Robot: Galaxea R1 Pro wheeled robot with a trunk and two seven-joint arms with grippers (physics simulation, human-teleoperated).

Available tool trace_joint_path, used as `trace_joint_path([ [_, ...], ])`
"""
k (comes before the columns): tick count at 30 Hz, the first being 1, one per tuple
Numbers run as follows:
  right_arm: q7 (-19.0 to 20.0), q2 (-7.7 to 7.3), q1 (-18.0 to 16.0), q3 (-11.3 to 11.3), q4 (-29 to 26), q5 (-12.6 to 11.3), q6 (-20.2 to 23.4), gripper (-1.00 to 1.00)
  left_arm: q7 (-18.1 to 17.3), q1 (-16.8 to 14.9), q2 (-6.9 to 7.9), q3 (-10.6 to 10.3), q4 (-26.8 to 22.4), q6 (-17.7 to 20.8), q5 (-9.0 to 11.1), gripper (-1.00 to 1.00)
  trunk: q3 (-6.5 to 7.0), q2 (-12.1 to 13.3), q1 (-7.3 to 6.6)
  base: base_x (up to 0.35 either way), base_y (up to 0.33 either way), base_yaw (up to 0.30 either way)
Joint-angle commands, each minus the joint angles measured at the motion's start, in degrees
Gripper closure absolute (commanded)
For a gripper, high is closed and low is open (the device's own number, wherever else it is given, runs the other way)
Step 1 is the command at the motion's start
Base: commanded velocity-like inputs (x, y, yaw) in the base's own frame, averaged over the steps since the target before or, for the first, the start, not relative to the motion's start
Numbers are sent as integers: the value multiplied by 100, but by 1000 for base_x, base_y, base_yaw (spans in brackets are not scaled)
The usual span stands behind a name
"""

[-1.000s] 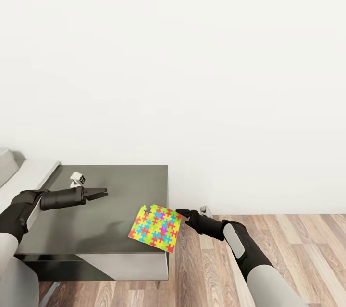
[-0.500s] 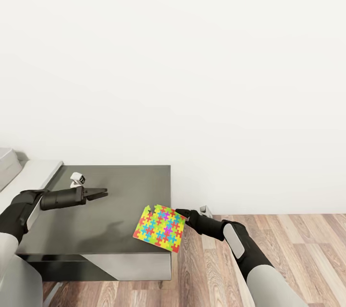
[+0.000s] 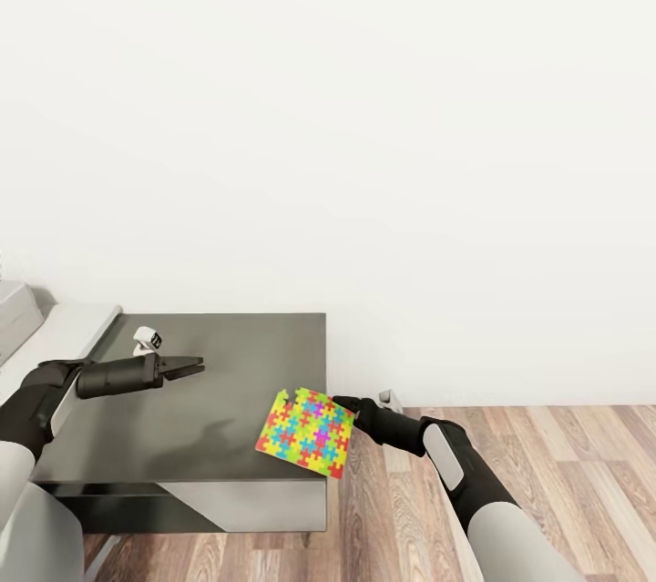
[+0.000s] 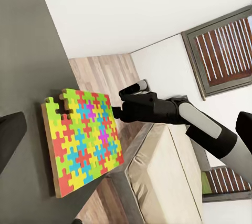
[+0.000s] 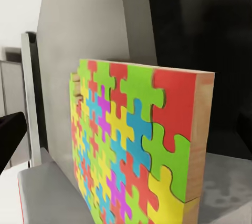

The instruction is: Put all the toys in the child's room - the three board games (two on the bed and one on the table), the two jigsaw puzzles on the table, and the tennis ball on the table - inside the toy box on the table in the child's room.

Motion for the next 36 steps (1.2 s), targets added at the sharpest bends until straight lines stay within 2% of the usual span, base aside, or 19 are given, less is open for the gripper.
trace_joint_path([
  [1,10,7,-4,-31,-1,-2,41,-100,-21,-3,2,-3,0,61,1,-100,-5,-4,0,0,41,0],
  [16,4,8,-4,-27,-1,-1,40,-100,-21,-3,2,-2,0,61,1,-100,-5,-4,0,0,7,0],
  [17,3,8,-4,-27,-1,0,39,100,-21,-3,2,0,0,61,1,-100,-5,-4,0,0,0,0],
  [28,10,-1,-4,-27,-1,-3,47,100,-21,-3,10,40,0,124,69,-100,-5,-4,0,0,0,0],
  [36,17,-8,-4,-27,-1,-5,44,100,-21,-3,4,41,0,139,72,-100,138,317,-175,0,0,0],
])
